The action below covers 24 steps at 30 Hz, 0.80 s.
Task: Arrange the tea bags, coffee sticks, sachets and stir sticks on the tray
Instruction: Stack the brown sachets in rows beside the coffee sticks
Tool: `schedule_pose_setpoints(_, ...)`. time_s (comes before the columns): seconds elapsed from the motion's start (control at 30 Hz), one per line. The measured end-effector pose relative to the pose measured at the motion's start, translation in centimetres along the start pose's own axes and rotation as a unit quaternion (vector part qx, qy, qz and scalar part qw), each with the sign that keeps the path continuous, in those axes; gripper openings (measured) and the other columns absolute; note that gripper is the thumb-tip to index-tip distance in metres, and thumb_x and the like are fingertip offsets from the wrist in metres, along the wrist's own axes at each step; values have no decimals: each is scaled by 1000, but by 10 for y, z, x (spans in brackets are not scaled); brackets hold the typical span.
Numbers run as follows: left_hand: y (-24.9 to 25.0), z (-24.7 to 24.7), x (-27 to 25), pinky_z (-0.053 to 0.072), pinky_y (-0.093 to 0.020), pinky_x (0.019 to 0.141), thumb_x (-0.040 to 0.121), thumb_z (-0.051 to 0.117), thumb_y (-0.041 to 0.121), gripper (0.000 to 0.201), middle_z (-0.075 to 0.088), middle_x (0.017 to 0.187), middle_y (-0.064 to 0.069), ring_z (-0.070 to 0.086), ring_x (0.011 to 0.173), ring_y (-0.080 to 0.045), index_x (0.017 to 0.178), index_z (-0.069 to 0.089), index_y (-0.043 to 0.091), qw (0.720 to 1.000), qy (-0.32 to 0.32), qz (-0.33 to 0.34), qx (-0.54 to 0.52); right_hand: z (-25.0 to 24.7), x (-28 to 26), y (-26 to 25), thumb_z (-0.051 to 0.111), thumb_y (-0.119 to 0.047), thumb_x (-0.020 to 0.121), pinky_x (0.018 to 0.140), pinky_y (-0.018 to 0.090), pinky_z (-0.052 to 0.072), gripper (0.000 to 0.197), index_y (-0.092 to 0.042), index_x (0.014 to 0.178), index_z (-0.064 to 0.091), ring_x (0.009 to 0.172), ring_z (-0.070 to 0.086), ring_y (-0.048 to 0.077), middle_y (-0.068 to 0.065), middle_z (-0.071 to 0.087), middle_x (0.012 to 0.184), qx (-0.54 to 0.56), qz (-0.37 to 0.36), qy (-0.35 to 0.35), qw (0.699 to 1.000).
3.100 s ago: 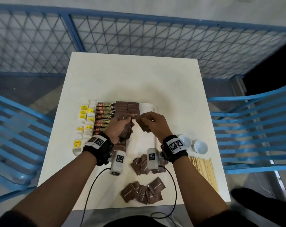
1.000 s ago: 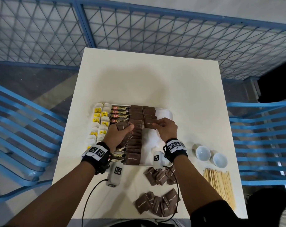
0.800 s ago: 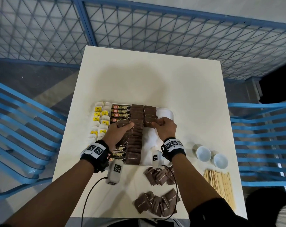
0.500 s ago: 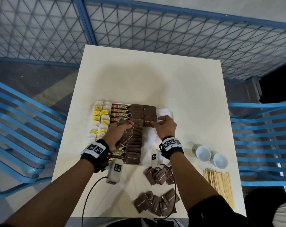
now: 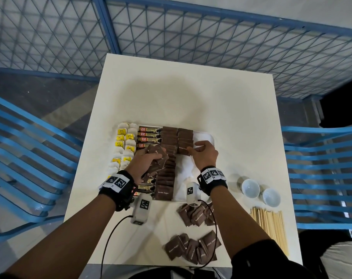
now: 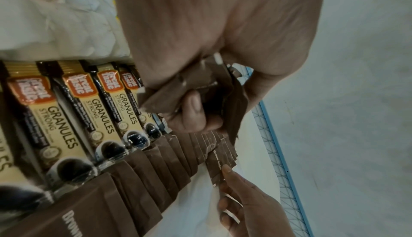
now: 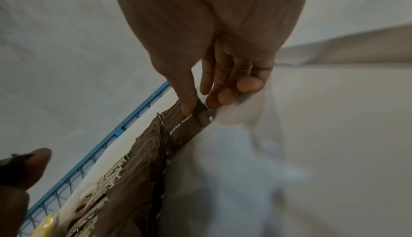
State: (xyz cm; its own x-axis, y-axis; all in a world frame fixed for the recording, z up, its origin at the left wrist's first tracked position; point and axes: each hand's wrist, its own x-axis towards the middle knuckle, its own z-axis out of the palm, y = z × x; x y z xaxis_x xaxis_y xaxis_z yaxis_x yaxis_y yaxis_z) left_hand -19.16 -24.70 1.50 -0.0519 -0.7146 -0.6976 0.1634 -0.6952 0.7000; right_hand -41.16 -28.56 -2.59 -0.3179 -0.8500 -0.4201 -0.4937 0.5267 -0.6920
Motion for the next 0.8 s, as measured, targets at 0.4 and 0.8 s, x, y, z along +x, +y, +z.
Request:
schedule_pose_setpoints(0.4,1,4,-9,60,-36,77,89,78,16,26,78,103,-12,74,95,-26,113,72,10,998,-2,55,22,8,-34,-24,72,-42,89,70,23,55,19,-24,92,73,76,68,6,-8,73,87,65,-125,-143,980)
schedule_pose_setpoints(0.8,3,13,-19,60,-42,88,97,67,41,28,79,91,-7,76,91,-31,100,78,15,996,40,52,60,-6,-34,-32,84,-20,79,59,18,48,10,-19,83,75,62,61,3,-6,71,74,42,-203,-235,950)
